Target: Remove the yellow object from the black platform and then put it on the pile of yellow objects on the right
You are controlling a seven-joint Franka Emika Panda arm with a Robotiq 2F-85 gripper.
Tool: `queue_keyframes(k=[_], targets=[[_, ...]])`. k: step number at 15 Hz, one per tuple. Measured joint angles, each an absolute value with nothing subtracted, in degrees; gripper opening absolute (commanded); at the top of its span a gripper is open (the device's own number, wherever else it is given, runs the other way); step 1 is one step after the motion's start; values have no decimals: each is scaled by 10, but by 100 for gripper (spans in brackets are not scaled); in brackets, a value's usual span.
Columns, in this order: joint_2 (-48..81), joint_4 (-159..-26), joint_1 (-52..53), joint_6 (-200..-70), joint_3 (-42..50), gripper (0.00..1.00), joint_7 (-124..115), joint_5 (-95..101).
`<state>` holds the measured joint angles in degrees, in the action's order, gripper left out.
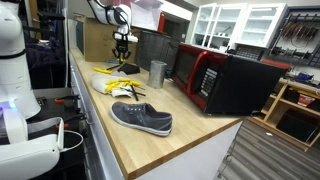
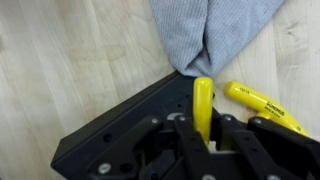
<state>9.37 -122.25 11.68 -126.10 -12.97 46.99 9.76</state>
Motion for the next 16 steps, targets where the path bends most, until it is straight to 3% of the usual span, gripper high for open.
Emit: queue_keyframes(k=[9,16], targets=[[94,-1215,110,-1250,-128,3,466,88],[87,-1215,110,-1274,-122,3,261,121]])
